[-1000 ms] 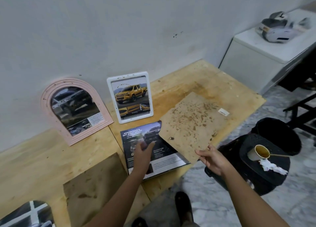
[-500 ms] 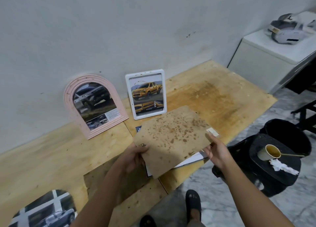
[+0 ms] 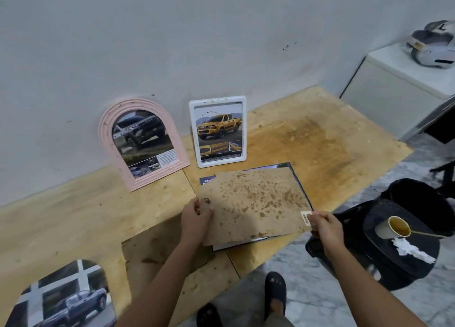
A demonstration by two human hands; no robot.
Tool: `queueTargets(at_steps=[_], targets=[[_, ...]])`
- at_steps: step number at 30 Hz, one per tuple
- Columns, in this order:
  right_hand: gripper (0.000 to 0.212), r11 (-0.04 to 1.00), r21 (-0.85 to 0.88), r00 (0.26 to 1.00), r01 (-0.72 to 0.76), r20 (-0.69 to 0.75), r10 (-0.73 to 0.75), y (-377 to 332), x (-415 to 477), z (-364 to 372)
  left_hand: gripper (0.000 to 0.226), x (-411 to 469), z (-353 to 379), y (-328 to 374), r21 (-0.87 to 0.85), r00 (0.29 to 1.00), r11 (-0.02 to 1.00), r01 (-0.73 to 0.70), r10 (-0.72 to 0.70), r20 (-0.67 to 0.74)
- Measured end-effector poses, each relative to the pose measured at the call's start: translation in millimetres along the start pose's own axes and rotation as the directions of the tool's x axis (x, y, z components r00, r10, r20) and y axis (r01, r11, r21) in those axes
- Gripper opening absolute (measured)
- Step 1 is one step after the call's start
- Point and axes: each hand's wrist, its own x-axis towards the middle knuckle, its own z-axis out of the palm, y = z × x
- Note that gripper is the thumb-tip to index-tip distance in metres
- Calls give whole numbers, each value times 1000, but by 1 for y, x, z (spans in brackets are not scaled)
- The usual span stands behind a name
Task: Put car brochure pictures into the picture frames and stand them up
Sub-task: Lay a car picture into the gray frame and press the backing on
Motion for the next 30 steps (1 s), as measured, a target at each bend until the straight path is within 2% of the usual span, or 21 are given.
queueTargets(at_steps=[3,6,8,11,15,21,25,30], targets=[[21,998,-47,997,43,-59,-46,0,5,-5,46,-6,12,1,69,1000,997,18,-16,-20],[25,986,-133,994,102,-21,-106,-5,8,-6,57,-10,19,0,214,998,975,65,-61,-26],[30,960,-228,986,163,19,-163,-7,11,-6,60,-13,23,0,302,999,952,47,-47,-6],[40,921,-318,975,224,77,-210,-2,17,-4,57,-16,29,-1,302,999,953,20,-29,26],[62,847,-468,966,254,172,-194,6,19,-3,54,-17,35,-4,251,999,967,39,-34,-22],[87,752,-590,953,293,241,-182,3,19,-8,52,-8,45,7,254,998,966,43,-31,-51],[101,731,-600,940,324,294,-176,1,20,-12,51,-5,50,9,262,997,964,36,-16,-79],[101,718,-627,945,300,299,-134,-2,27,-13,56,-5,53,2,326,993,945,21,17,-113]])
